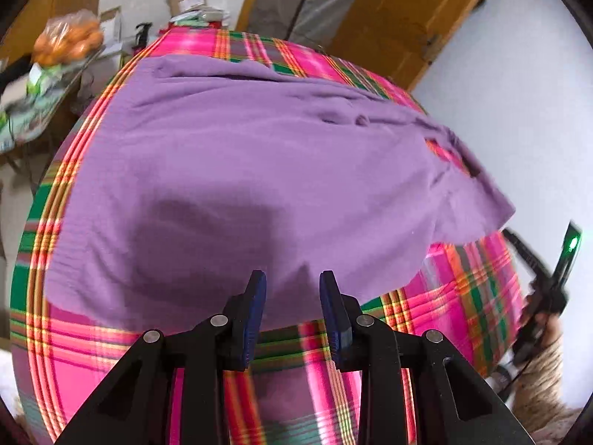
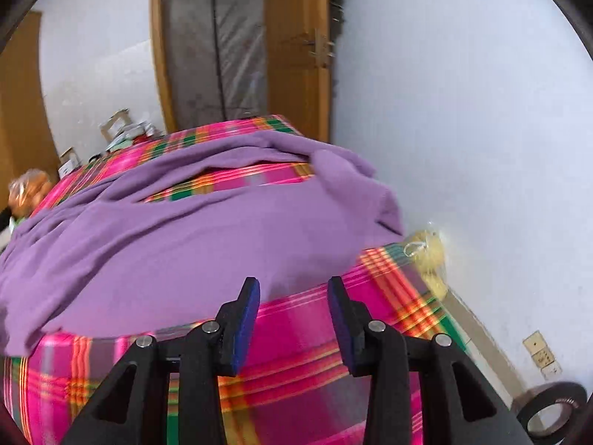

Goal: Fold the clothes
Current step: 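Grasp a garment corner with the right gripper and pull it outward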

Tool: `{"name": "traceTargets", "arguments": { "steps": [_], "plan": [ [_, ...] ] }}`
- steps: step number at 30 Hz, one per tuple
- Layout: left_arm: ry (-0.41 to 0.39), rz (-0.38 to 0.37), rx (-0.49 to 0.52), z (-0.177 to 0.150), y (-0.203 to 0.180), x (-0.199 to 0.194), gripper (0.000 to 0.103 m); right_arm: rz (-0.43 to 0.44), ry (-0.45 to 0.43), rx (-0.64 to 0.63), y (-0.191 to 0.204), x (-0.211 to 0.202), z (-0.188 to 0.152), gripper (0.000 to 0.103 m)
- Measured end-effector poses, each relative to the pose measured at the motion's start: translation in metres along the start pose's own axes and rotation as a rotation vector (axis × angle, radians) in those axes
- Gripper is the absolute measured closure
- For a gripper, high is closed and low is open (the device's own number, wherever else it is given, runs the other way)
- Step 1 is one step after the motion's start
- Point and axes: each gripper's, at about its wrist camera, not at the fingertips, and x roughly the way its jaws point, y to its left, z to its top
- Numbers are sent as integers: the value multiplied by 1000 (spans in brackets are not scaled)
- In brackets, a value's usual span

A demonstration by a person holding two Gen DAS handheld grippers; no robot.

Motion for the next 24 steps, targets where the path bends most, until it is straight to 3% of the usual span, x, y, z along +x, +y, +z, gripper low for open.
{"name": "traceTargets", "arguments": {
  "steps": [6,13,22,23,24],
  "plan": [
    [40,45,117,-8,-39,16,72,-7,47,49,-31,28,13,60],
    [64,115,231,-14,-65,30,72,68,109,153,-56,59,22,59],
    [69,141,261,-13,-88,42,64,153,128,173,-52,76,31,59],
    [68,149,266,-13,-90,43,64,161,126,180,-54,76,30,65],
    [66,157,270,-12,-92,45,64,169,124,186,-55,75,30,79]
  ]
}}
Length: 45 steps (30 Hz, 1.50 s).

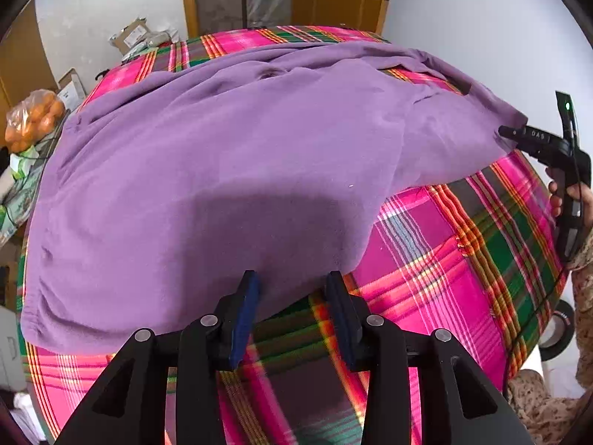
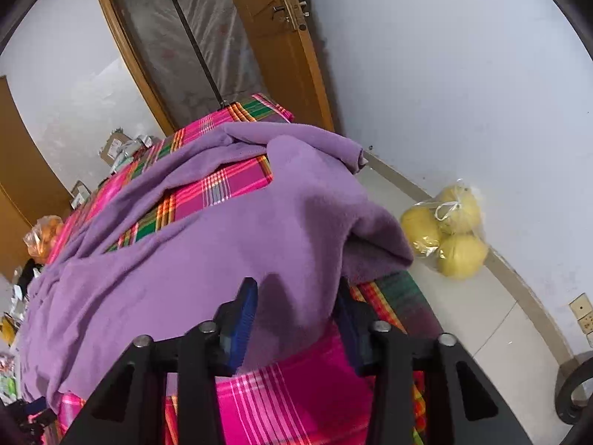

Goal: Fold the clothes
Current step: 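Grasp a garment corner with the right gripper and pull it outward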

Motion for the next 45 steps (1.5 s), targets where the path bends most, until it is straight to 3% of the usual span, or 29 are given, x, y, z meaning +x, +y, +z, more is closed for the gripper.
{"name": "traceTargets", "arguments": {
  "steps": [2,3,10,17,22,28,31,36,41,45],
  "plan": [
    [-1,16,9,3,-4,3,64,3,9,-1,0,3,1,97],
    [-1,25,15,3,-5,3,64,6,2,-2,-1,1,1,99],
    [17,21,-25,9,-1,6,63,38,-88,0,-8,-26,9,100],
    [37,-13,-96,11,8,5,65,41,-165,27,-21,-54,27,101],
    [43,-7,-88,11,7,5,65,21,-185,51,-34,-63,27,101],
    [54,-12,-85,11,9,5,65,-6,-85,75,-53,-39,8,101],
    [62,-19,-94,12,10,5,65,15,-95,110,-62,-37,5,100],
    [41,-133,-172,16,19,2,65,18,-117,110,-66,-41,14,94],
    [-18,-193,-226,22,26,-7,65,102,-127,155,-76,-36,27,81],
    [-21,-203,-260,29,31,-5,65,196,-79,246,-89,-20,34,79]
  ]
}}
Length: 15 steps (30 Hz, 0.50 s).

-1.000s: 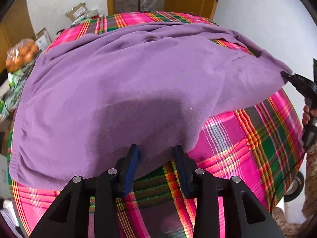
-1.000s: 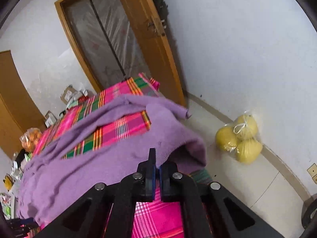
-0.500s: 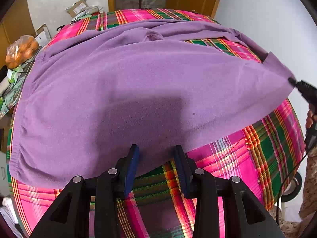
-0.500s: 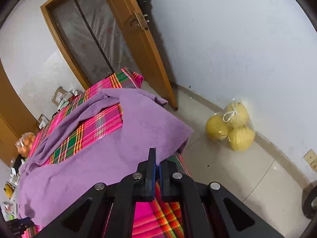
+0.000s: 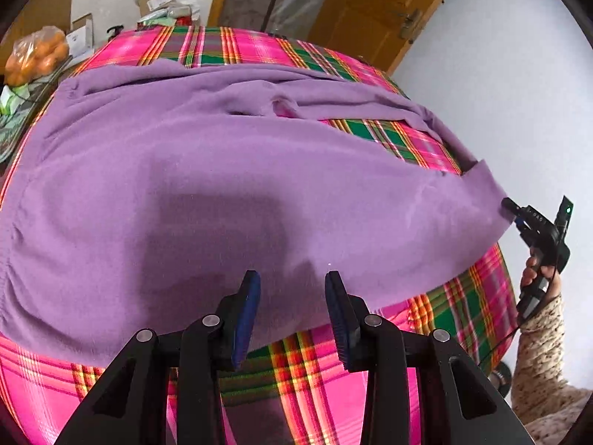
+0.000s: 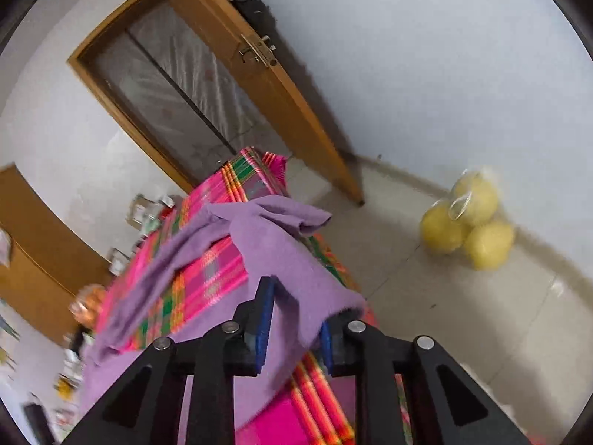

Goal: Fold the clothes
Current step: 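Grasp a garment corner with the right gripper and pull it outward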

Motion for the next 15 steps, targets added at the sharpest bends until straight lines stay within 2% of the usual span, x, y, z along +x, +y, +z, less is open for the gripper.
{"name": "traceTargets", "arguments": {
  "steps": [2,4,6,9,11,14,15],
  "plan": [
    [7,-4,-9,2,0,3,65,5,31,48,-6,7,3,78],
    [15,3,-13,3,0,6,65,27,5,63,-8,5,4,79],
    [24,6,-18,4,1,9,65,35,-43,56,-6,-3,6,98],
    [40,9,-25,6,2,15,65,22,-127,18,1,-22,9,99],
    [48,12,-26,6,3,18,65,-8,-198,-35,13,-39,9,99],
    [58,16,-27,6,3,21,65,-138,-297,-196,39,-57,2,99],
    [57,16,-28,6,3,21,65,-170,-295,-232,44,-57,1,99]
  ]
}}
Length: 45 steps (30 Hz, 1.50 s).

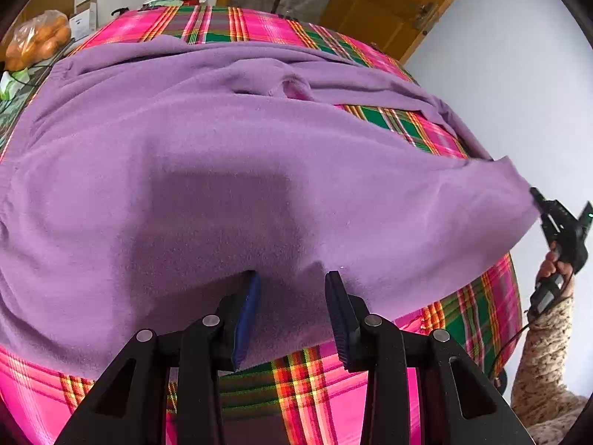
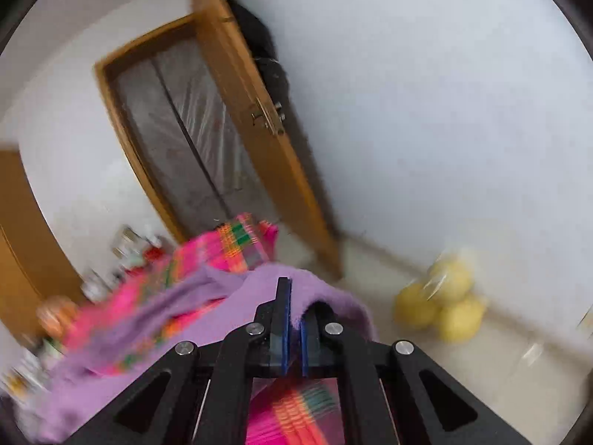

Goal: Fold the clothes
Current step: 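Grasp a garment corner with the right gripper and pull it outward, then open the right gripper to release the corner and move it away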

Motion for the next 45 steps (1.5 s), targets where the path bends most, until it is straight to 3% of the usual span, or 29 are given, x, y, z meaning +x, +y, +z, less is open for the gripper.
{"name": "traceTargets", "arguments": {
  "steps": [2,7,19,29,36,41,45],
  "plan": [
    [-1,-1,-3,0,0,0,65,-32,33,-37,4,7,-4,99],
    [-3,1,4,-1,-1,0,65,-67,151,66,-22,31,-18,99],
    [-1,-22,-7,-1,7,-3,65,-204,313,100,-50,48,-37,95],
    [-53,-8,-27,9,27,-26,65,-322,335,105,-48,43,-27,93],
    [-125,23,-15,38,43,-59,65,-475,355,142,-60,36,-11,88],
    [-163,53,-5,62,56,-77,65,-441,301,145,-50,27,3,88],
    [-162,84,-11,88,71,-81,65,-309,226,36,-1,27,30,88]
  ]
}}
